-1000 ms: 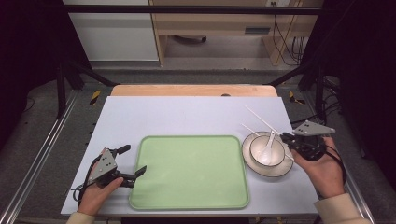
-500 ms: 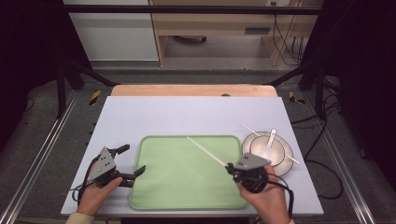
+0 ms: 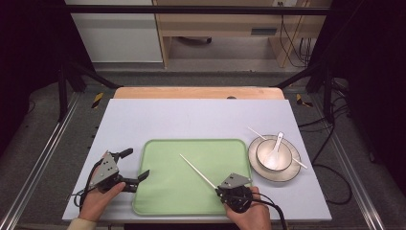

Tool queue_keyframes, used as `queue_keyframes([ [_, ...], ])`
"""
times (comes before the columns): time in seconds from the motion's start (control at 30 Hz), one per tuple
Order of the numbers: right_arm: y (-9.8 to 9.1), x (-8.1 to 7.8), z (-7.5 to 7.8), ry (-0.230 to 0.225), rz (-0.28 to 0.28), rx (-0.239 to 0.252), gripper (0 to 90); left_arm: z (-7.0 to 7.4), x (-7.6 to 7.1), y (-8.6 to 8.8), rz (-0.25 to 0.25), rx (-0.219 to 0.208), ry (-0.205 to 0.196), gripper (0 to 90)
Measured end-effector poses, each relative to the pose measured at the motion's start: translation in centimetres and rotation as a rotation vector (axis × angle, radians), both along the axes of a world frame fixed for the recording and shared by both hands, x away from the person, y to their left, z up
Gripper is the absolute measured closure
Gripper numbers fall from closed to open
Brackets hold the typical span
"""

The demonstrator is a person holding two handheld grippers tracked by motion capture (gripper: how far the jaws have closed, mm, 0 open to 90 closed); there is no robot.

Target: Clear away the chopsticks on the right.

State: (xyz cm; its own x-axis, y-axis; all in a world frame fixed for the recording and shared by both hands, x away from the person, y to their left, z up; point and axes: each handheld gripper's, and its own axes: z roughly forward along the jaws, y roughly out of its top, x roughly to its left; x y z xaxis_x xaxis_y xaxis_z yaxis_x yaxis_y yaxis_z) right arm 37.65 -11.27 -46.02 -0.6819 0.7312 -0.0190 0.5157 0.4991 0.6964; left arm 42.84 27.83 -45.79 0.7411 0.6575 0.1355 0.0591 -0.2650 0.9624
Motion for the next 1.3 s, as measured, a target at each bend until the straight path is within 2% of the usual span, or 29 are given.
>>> queue_keyframes([
  [0.1, -0.1, 0.2, -0.3, 0.017, -0.005, 0.014, 82.3, 0.0, 0.1, 0.1, 0.000, 0.006, 0.002, 3.4],
  [0.17, -0.2, 0.2, -0.3, 0.009, -0.008, 0.026, 75.3, 0.0, 0.0, 0.0, -0.002, 0.001, 0.001, 3.4],
  [0.3, -1.1, 0.2, 1.5, -0.043, -0.027, 0.059, 65.9, 0.0, 0.0, 0.1, -0.001, 0.005, 0.002, 3.4],
  [0.37, -2.4, 0.4, 3.5, -0.099, -0.050, 0.065, 60.4, 0.0, 0.0, 0.1, -0.001, 0.003, 0.002, 3.4],
  [0.43, -4.3, 0.9, 5.8, -0.148, -0.064, 0.079, 53.4, 0.0, 0.0, 0.1, -0.002, 0.001, 0.002, 3.4],
  [0.57, -8.4, 2.2, 9.2, -0.224, -0.122, 0.060, 40.6, 0.0, 0.0, 0.1, -0.002, 0.007, 0.001, 3.4],
  [0.67, -12.1, 3.0, 11.0, -0.244, -0.173, 0.025, 42.0, 0.0, 0.1, 0.1, -0.001, 0.009, 0.003, 3.4],
  [0.77, -16.0, 3.7, 11.9, -0.251, -0.242, -0.001, 46.1, -0.1, 0.1, 0.0, 0.001, 0.003, 0.009, 3.4],
  [0.87, -19.4, 4.4, 11.9, -0.231, -0.292, -0.008, 52.5, -0.2, 0.1, 0.0, 0.002, 0.008, 0.011, 3.4],
  [0.93, -21.0, 4.7, 11.5, -0.224, -0.309, -0.013, 57.4, -0.2, 0.1, 0.0, 0.001, 0.010, 0.011, 3.4],
  [1.03, -23.3, 5.3, 10.0, -0.176, -0.327, -0.039, 62.9, -0.2, 0.2, -0.1, 0.000, 0.012, 0.015, 3.4],
  [1.17, -24.7, 6.2, 7.4, -0.102, -0.317, -0.076, 67.6, -0.3, 0.2, -0.2, -0.001, 0.015, 0.017, 3.4],
  [1.3, -25.3, 7.3, 5.2, -0.054, -0.295, -0.094, 70.9, -0.3, 0.2, -0.1, 0.000, 0.016, 0.018, 3.4],
])
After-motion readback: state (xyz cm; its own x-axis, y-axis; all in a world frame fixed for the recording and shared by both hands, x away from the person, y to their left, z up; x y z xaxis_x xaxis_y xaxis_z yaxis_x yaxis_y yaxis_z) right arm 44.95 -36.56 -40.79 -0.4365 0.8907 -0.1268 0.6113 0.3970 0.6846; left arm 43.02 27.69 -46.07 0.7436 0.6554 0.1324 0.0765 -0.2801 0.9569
